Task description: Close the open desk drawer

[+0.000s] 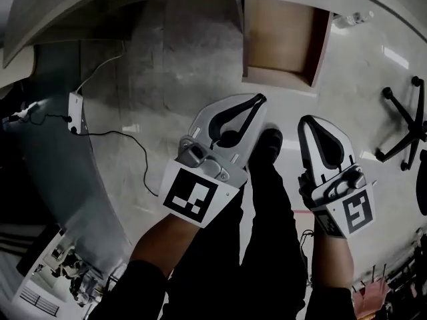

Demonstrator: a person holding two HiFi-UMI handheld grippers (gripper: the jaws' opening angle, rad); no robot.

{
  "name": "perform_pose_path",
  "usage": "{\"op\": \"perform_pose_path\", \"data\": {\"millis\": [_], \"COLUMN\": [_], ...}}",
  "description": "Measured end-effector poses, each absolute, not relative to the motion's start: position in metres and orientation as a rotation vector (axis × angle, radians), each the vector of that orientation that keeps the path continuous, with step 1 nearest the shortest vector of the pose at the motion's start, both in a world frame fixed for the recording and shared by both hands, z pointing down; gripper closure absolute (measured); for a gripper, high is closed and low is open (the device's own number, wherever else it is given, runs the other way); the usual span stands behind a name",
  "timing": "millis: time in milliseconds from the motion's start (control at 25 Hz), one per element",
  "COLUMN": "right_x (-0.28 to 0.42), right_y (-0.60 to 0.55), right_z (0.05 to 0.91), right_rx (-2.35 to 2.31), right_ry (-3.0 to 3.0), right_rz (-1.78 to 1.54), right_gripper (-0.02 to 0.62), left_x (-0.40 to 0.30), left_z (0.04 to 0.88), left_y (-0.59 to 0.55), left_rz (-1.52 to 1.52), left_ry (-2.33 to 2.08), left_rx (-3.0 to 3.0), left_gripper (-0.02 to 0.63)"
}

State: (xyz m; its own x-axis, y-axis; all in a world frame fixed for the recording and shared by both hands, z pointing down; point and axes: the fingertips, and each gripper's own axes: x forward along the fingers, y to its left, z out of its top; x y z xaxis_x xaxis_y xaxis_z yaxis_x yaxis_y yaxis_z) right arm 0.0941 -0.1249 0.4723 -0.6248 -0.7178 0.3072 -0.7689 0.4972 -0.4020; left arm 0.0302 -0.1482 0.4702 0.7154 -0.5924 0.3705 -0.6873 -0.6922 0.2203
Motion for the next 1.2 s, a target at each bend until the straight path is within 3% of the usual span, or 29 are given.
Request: {"op": "perform_pose_path", "data": {"millis": [520, 1200], "right_x": [0.095, 0.095], "right_y": [-0.119, -0.125], "right_z": [0.591, 0.672], "right_rx": [1.316, 1.390], "right_ry": [-2.534, -2.385], "right_rz": [0.929, 1.056], "right_gripper": [0.580, 0.578], "left_x": [0.032, 0.046], "left_z": [0.594, 0.660], "left_y": [-0.135, -0.136], "left_rz": [0.445, 0.542], "left_ry": [-1.003, -0.949], "left_rx": [2.507, 2.462], "left_gripper": [0.594, 0.594]}}
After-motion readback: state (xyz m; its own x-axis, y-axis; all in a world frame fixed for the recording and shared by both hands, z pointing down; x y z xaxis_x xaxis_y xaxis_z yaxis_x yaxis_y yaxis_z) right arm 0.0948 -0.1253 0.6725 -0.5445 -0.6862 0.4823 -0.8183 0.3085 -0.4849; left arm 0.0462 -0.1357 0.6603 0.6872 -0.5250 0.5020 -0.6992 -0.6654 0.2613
